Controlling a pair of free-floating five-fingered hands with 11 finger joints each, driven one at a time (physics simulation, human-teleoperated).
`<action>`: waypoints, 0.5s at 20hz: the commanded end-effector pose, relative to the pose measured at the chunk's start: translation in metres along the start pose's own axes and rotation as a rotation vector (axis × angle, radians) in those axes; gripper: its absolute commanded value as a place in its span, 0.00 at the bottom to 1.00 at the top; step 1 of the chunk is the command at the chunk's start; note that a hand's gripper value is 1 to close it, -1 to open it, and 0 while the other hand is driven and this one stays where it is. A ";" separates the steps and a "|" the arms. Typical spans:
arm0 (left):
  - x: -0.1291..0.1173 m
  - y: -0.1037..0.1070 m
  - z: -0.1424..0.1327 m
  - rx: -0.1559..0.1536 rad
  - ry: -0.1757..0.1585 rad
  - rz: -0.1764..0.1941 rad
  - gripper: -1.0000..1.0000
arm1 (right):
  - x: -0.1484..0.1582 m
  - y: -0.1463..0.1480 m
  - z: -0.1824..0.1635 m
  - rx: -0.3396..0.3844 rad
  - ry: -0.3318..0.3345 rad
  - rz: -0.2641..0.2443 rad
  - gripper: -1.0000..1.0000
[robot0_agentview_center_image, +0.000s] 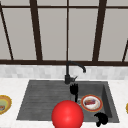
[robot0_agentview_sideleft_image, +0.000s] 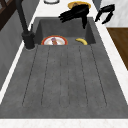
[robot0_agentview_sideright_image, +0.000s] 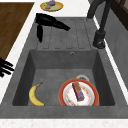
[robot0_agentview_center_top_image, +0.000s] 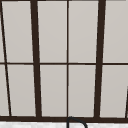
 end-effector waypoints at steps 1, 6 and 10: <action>0.017 0.006 0.019 -0.007 -0.029 0.022 0.00 | 0.000 0.000 0.000 0.000 0.000 0.000 0.50; 0.041 0.009 0.050 -0.005 -0.011 0.018 0.00 | 0.000 0.000 0.000 0.000 0.000 0.000 0.50; 0.059 0.012 0.073 -0.011 -0.003 0.020 0.00 | 0.000 0.000 0.000 0.000 0.000 0.000 0.50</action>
